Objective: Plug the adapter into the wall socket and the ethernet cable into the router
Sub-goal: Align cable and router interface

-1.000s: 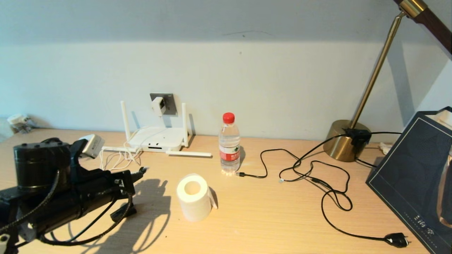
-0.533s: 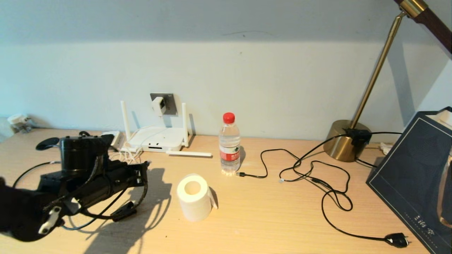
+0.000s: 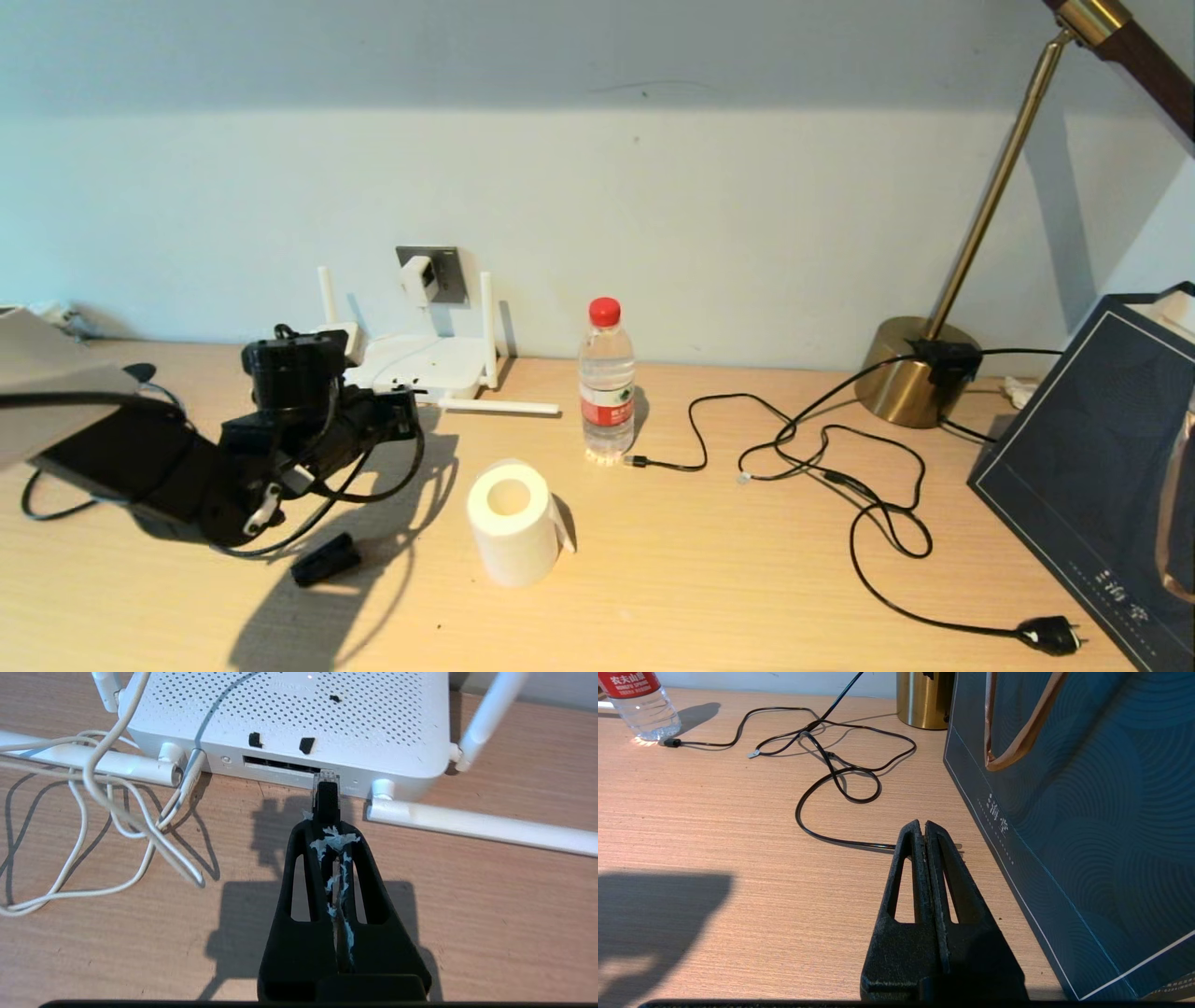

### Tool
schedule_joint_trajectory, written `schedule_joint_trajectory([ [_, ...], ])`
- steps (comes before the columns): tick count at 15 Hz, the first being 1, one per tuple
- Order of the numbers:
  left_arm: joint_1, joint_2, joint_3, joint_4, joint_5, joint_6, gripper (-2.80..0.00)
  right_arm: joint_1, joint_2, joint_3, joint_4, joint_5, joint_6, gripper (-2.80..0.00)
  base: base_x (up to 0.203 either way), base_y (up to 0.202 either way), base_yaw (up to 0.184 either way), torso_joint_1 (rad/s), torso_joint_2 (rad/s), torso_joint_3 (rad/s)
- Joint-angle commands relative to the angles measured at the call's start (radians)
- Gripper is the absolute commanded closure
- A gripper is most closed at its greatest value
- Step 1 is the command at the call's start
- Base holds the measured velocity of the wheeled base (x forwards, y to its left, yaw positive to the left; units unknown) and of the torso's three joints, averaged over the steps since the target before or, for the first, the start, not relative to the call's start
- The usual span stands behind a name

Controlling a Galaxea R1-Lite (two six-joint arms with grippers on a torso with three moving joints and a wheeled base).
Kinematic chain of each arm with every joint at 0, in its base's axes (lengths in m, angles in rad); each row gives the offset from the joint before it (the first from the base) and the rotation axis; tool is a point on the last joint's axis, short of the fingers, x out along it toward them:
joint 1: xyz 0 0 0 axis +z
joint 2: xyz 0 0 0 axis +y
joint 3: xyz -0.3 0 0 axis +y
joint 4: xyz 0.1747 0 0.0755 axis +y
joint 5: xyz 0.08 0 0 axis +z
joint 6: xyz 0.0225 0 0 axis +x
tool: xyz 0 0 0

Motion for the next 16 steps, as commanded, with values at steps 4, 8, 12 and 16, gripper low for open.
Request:
schedule_joint_trajectory([
  [4, 0.016, 0.059, -0.029, -0.006, -0.005, -0.003, 0.0, 0.0, 0.002, 0.0, -0.001, 0.0, 0.0, 0.0, 0.0, 0.0, 0.0, 0.0, 0.0, 0.0],
  [8, 0.042, 0.062, -0.034, -0.006, -0.01, -0.005, 0.0, -0.001, 0.002, 0.0, 0.0, 0.0, 0.0, 0.0, 0.0, 0.0, 0.0, 0.0, 0.0, 0.0],
  [12, 0.075, 0.085, -0.032, -0.006, -0.037, -0.008, 0.0, 0.0, 0.002, 0.0, 0.0, 0.0, -0.001, 0.0, 0.0, 0.0, 0.0, 0.0, 0.0, 0.0],
  [16, 0.086, 0.112, -0.032, -0.03, -0.046, -0.009, 0.0, -0.001, 0.002, 0.0, 0.0, 0.0, 0.0, 0.0, 0.0, 0.0, 0.0, 0.0, 0.0, 0.0],
])
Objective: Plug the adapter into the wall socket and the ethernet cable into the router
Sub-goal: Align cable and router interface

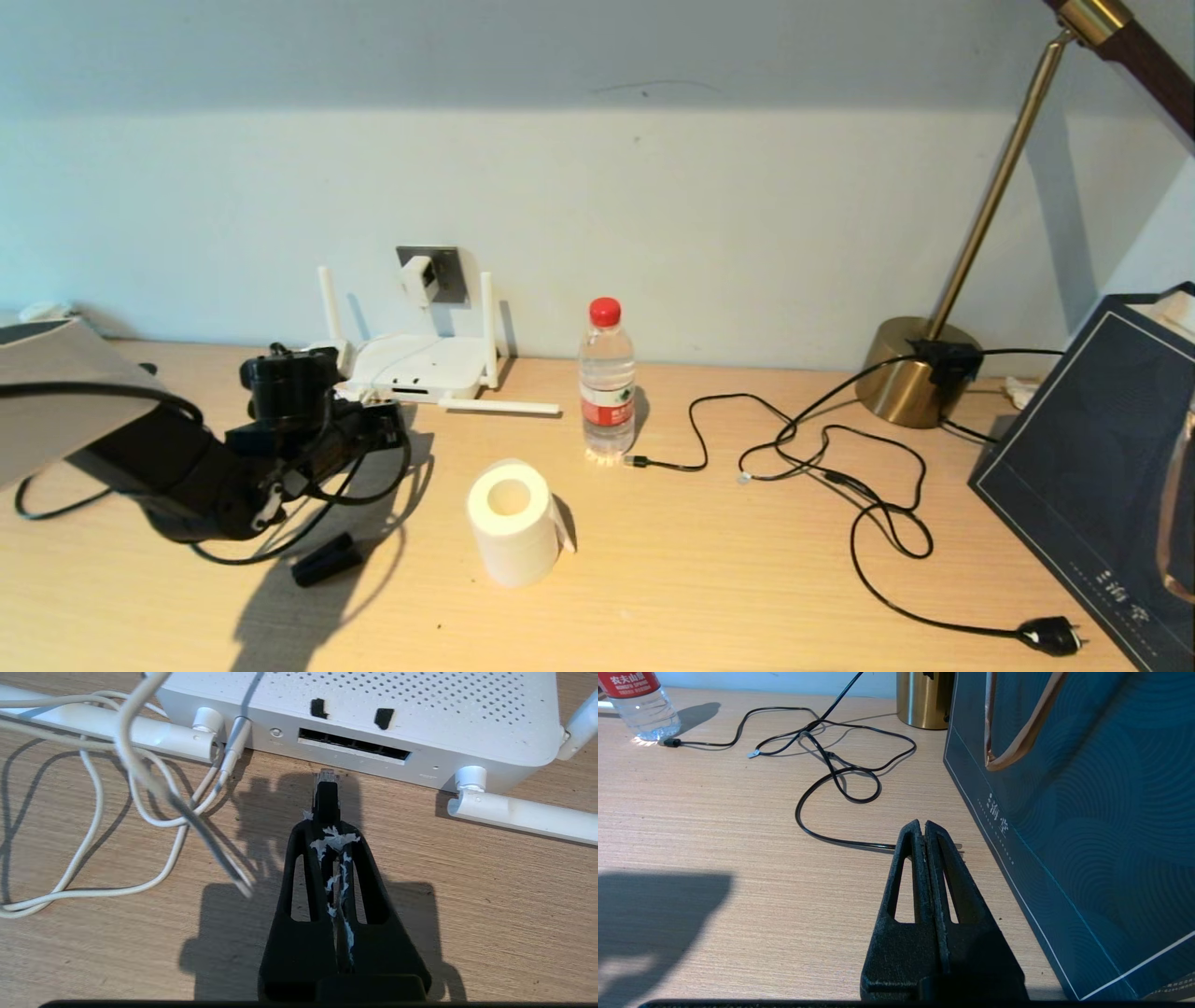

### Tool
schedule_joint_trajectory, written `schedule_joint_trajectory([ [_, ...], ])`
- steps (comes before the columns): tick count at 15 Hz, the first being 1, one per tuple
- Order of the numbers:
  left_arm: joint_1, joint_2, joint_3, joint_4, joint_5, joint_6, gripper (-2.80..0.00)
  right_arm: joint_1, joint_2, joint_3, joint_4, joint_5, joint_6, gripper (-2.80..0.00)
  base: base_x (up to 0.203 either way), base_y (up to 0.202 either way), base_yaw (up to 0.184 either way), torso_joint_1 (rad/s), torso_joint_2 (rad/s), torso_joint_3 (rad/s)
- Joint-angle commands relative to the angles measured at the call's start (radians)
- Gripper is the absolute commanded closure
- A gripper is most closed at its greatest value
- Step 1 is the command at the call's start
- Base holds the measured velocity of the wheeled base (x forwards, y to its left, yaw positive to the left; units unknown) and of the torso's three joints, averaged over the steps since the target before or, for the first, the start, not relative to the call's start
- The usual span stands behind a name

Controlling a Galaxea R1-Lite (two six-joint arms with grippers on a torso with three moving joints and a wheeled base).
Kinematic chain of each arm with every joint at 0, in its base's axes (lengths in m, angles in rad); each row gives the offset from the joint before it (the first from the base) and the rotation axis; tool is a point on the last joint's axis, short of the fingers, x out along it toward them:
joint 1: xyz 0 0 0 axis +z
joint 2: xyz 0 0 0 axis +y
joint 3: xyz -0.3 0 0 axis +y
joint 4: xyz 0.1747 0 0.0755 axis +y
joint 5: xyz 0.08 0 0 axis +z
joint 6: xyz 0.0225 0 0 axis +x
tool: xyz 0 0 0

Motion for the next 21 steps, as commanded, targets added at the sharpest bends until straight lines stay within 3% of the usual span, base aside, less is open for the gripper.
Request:
schedule_joint_trajectory([
  [1, 0.009, 0.028, -0.001, -0.028, -0.005, 0.0, 0.0, 0.0, 0.002, 0.0, 0.0, 0.0, 0.0, 0.0, 0.0, 0.0, 0.0, 0.0, 0.0, 0.0],
  [18, 0.019, 0.034, -0.008, -0.057, -0.035, 0.007, 0.0, 0.0, 0.002, 0.0, 0.0, 0.0, 0.0, 0.0, 0.0, 0.0, 0.0, 0.0, 0.0, 0.0],
  [21, 0.025, 0.021, 0.011, -0.058, -0.051, 0.05, 0.0, 0.0, 0.002, 0.0, -0.001, 0.0, 0.0, 0.0, 0.0, 0.0, 0.0, 0.0, 0.0, 0.0],
])
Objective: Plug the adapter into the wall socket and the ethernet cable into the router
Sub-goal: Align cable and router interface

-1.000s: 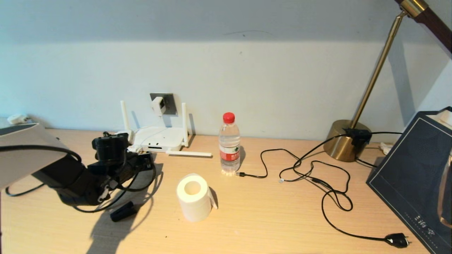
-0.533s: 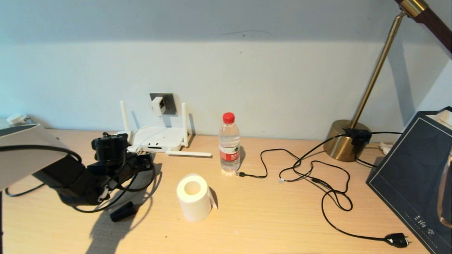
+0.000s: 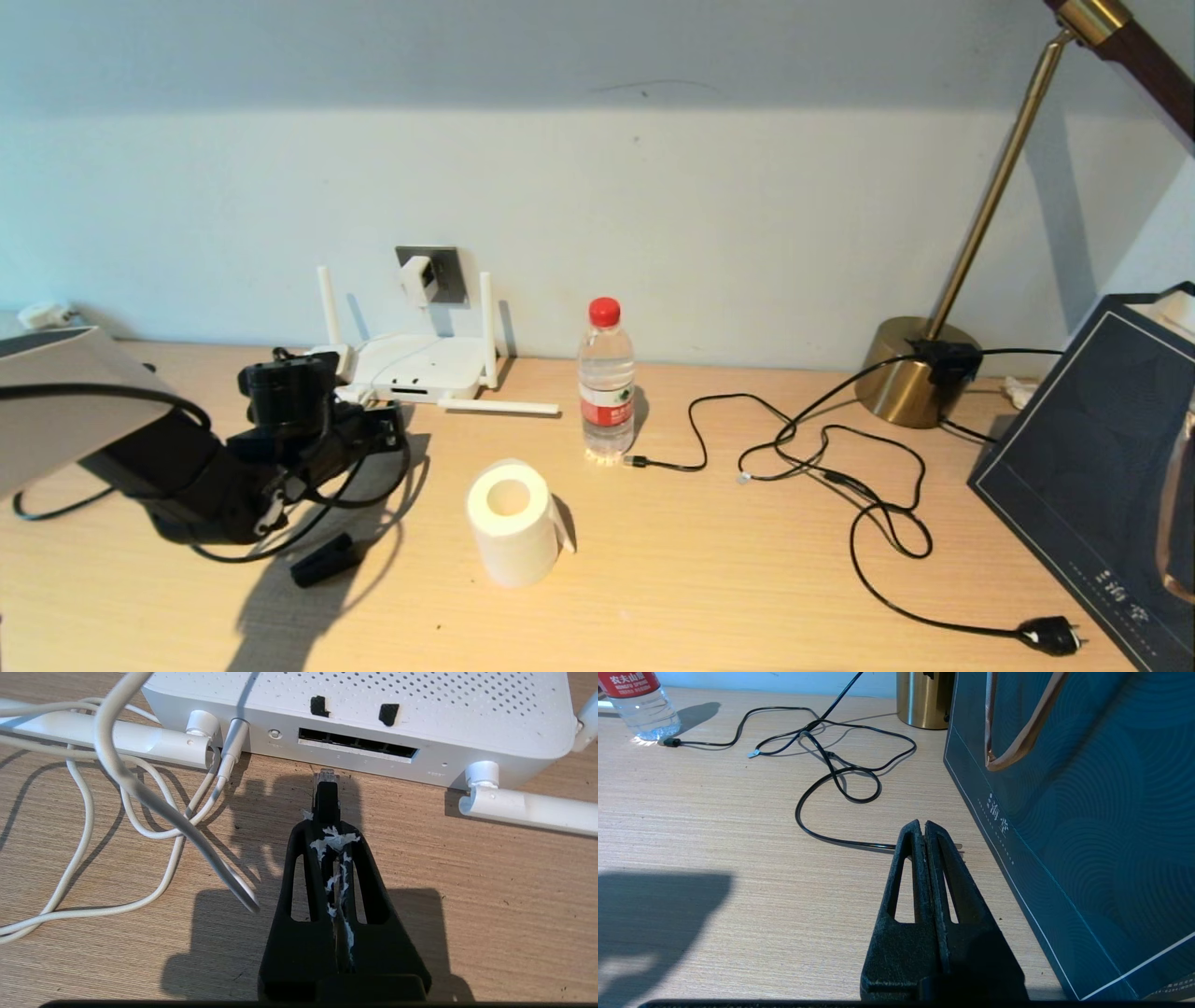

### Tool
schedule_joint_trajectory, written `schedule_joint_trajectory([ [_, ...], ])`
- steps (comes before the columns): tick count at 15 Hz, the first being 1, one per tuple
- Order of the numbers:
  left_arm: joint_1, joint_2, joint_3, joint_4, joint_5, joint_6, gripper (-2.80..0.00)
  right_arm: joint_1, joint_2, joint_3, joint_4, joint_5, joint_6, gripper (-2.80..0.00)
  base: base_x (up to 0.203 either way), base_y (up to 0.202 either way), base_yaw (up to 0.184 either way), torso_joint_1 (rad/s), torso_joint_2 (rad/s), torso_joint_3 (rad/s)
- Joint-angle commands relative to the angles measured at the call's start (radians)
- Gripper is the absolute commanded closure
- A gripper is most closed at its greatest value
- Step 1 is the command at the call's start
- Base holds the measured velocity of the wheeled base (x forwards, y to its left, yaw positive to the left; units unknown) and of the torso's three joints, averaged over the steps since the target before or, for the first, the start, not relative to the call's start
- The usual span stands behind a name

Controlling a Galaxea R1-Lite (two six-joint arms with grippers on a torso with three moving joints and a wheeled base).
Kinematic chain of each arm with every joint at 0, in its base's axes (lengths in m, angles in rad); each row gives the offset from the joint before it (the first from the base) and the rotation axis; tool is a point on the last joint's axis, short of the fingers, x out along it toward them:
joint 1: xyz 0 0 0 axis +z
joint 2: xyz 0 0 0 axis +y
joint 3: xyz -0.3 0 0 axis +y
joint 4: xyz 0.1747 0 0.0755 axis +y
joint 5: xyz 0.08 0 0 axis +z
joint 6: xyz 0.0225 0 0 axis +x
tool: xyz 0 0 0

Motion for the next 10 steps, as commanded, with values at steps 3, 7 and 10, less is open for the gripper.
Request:
schedule_joint_trajectory([
  [3, 0.026, -0.035, 0.017, -0.006, -0.028, 0.037, 0.0, 0.0, 0.001, 0.0, 0.0, 0.0, 0.0, 0.0, 0.0, 0.0, 0.0, 0.0, 0.0, 0.0],
  [7, 0.051, -0.035, 0.026, -0.006, -0.071, 0.061, 0.0, 0.0, 0.001, 0.0, 0.0, 0.0, 0.0, 0.0, 0.0, 0.0, 0.0, 0.0, 0.0, 0.0],
  [10, 0.059, -0.026, 0.018, -0.006, -0.075, 0.061, 0.0, 0.0, 0.001, 0.0, -0.001, 0.0, -0.001, 0.0, 0.0, 0.0, 0.0, 0.0, 0.0, 0.0],
])
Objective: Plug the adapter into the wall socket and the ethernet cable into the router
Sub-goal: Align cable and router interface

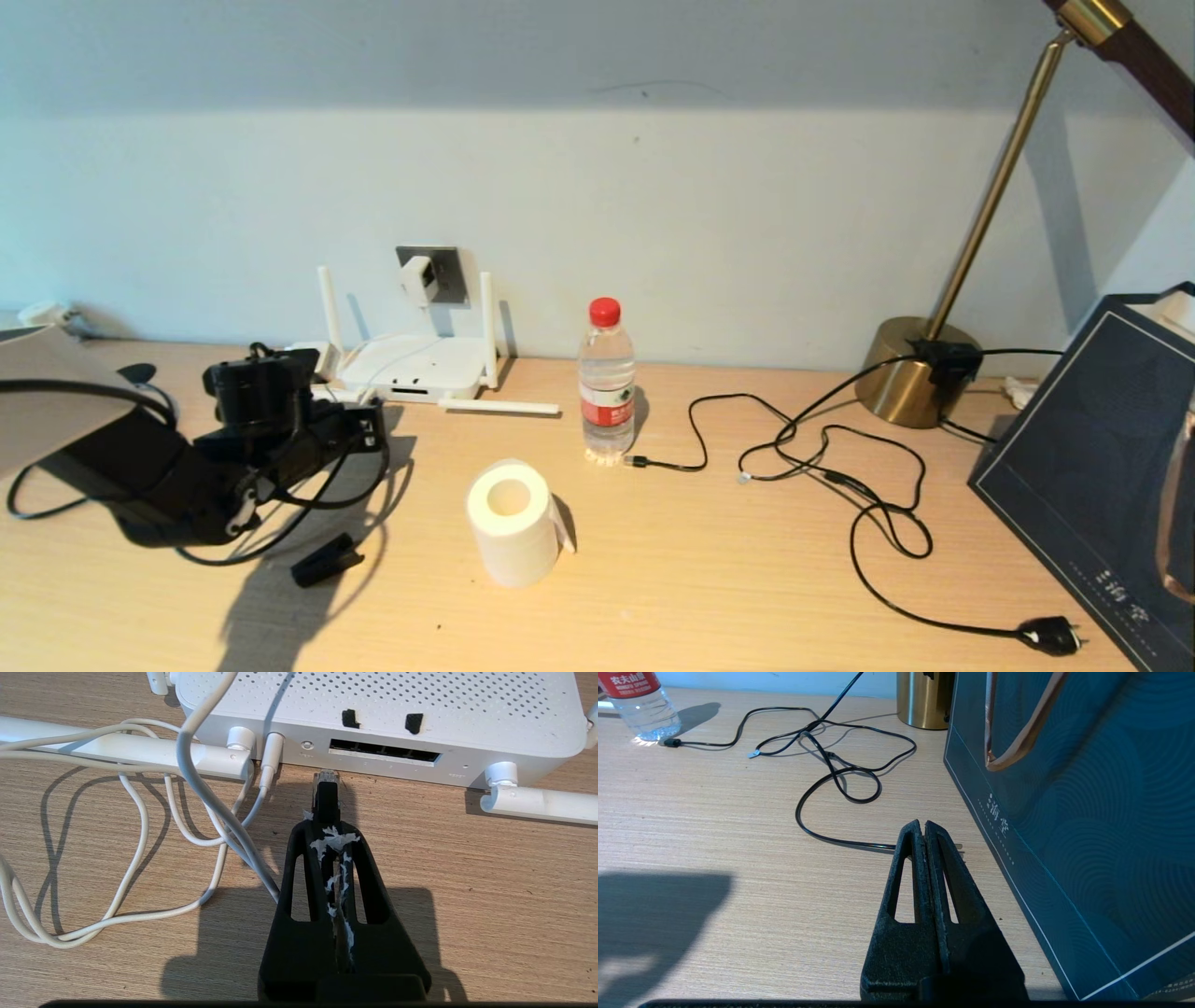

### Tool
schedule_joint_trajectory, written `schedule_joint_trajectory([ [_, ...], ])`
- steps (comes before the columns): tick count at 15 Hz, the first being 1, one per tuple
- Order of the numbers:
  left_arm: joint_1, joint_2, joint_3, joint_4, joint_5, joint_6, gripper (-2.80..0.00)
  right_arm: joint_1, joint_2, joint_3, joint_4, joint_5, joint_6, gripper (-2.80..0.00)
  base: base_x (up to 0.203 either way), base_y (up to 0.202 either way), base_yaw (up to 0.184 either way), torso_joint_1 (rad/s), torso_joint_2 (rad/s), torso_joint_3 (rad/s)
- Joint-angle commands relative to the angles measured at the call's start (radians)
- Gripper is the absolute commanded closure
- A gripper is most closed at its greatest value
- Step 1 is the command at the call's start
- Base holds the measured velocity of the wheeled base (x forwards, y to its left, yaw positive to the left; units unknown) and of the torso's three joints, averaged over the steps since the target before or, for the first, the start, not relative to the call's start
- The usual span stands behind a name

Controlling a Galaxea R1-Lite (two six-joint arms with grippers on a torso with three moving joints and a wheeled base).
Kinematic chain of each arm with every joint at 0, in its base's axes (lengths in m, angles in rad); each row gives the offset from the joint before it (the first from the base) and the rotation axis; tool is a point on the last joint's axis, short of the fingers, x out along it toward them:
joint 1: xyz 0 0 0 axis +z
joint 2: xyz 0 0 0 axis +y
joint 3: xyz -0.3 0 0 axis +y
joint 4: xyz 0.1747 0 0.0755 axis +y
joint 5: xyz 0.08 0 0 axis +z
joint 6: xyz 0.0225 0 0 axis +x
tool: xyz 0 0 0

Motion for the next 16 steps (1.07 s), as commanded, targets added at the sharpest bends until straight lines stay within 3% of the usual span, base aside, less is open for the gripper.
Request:
schedule_joint_trajectory([
  [1, 0.002, 0.007, -0.004, -0.005, -0.002, 0.0, 0.0, 0.0, 0.001, 0.0, 0.0, 0.0, 0.0, 0.0, 0.0, 0.0, 0.0, 0.0, 0.0, 0.0],
  [16, -0.004, 0.03, -0.022, -0.005, -0.01, 0.002, 0.0, 0.0, 0.001, 0.0, 0.0, 0.0, 0.0, 0.0, 0.0, 0.0, 0.0, 0.0, 0.0, 0.0],
])
